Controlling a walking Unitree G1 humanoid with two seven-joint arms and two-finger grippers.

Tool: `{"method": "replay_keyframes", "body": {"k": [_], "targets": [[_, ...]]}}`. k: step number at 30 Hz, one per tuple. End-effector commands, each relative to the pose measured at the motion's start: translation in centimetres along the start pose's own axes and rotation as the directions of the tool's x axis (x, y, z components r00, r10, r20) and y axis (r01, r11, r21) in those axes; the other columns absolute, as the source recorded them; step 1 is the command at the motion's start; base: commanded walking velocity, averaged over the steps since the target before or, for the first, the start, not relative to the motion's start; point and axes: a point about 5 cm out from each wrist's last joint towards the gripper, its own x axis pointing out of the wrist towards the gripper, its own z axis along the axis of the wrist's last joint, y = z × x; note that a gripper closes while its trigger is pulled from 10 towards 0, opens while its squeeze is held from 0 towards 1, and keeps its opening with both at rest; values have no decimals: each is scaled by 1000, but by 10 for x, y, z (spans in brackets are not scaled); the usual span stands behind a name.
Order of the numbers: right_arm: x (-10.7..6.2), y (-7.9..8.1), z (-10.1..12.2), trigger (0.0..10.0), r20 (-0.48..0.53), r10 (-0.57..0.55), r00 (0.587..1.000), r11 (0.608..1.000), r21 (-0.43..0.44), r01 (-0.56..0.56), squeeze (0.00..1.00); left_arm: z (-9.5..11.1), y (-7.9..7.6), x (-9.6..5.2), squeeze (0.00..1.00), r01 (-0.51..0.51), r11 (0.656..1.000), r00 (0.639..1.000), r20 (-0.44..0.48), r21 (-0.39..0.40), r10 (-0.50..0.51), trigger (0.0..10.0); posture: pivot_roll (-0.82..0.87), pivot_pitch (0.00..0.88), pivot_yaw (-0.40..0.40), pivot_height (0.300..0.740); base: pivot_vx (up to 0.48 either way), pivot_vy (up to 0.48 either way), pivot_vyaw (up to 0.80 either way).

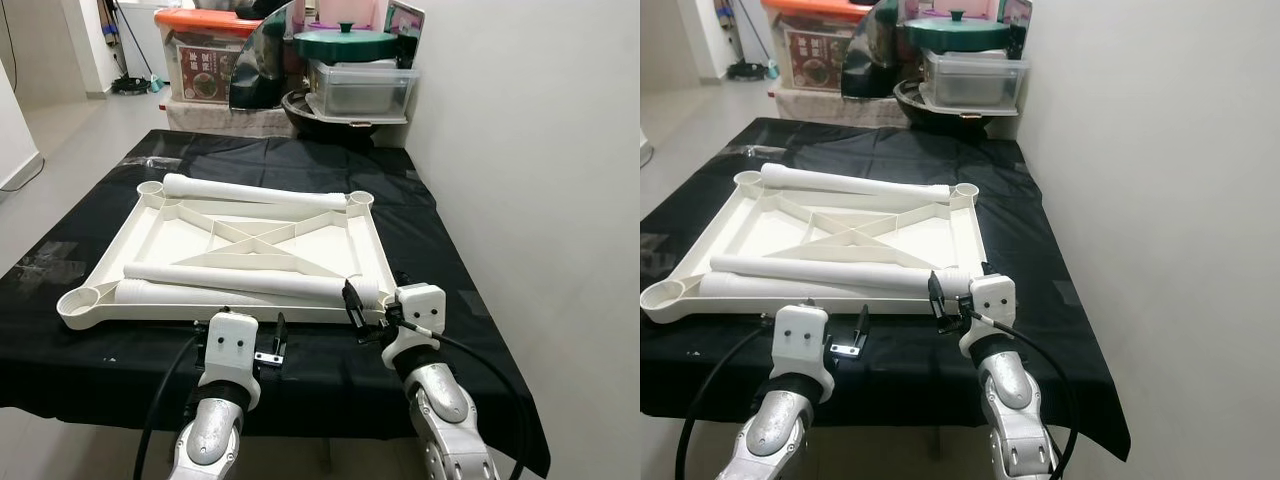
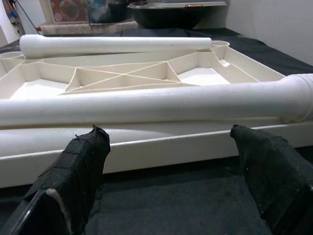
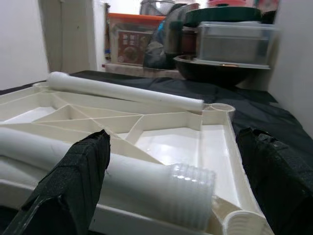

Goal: Building children table

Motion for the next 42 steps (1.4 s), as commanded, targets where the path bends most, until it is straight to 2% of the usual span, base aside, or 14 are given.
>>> {"method": "replay_keyframes", "body": {"k": [1, 42], "targets": [[-3, 6, -1, 10000, -4, -4, 1000, 1000, 29, 5, 0, -3, 0, 0, 0, -5, 1000, 1000, -2, -2, 5, 10000, 132, 0, -70, 740, 0, 0, 0], [-2, 13, -1, 10000, -11, 10, 1000, 1000, 16, -9, 0, -9, 1, 3, 0, 1, 1000, 1000, -20, 0, -1, 10000, 126, 0, -61, 740, 0, 0, 0]]}}
